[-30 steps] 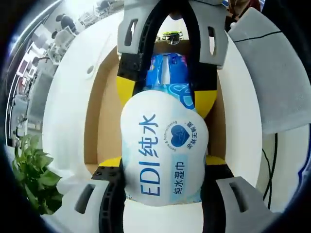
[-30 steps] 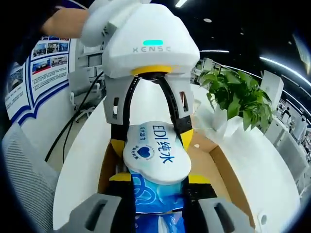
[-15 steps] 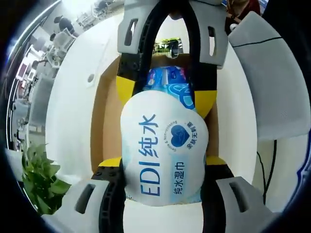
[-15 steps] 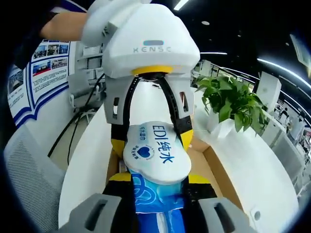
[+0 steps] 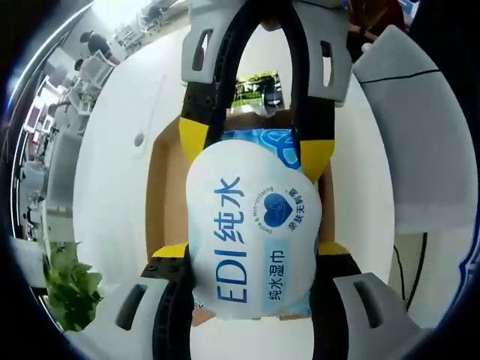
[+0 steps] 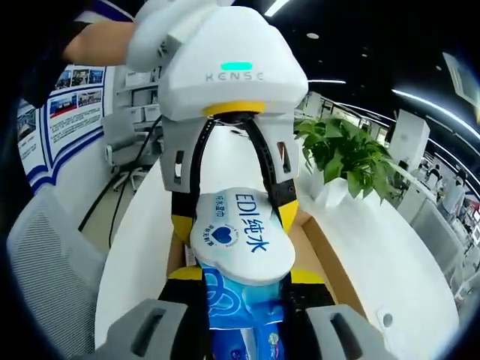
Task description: Operate the shoe box by opening the lid, removing the specified soft item, and placing it in the target area until the item is outside and the box remains undamaged.
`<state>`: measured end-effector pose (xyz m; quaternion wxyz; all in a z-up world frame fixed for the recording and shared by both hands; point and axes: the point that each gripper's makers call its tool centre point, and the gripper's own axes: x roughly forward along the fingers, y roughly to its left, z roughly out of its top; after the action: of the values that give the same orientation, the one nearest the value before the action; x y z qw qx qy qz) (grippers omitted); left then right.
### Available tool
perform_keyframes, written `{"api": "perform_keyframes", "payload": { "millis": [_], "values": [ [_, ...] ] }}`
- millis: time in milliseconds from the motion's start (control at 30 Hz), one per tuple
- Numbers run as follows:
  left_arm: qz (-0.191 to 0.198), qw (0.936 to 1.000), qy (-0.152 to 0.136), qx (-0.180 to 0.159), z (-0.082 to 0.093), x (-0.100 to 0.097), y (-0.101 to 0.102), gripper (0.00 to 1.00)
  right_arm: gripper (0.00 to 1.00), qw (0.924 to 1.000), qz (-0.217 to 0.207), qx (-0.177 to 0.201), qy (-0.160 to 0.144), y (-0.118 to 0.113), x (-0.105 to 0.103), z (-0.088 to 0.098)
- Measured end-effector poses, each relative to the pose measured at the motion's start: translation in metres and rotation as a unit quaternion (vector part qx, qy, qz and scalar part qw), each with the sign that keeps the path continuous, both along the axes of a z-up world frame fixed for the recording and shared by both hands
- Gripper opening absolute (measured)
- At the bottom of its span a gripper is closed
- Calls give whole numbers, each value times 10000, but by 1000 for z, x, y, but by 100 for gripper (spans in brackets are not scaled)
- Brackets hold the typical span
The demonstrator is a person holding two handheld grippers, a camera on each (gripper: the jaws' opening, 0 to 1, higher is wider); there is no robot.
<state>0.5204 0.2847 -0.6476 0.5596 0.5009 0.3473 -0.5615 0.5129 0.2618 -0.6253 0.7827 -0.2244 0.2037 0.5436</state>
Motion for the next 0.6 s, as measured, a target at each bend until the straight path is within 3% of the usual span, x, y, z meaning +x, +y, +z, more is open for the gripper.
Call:
{"api": "perform_keyframes", "payload": {
  "millis": [600],
  "values": [
    [-248, 9997, 26, -57, 2, -10, -61, 62, 31, 9997, -235, -89, 0, -60, -14, 3]
  ]
}}
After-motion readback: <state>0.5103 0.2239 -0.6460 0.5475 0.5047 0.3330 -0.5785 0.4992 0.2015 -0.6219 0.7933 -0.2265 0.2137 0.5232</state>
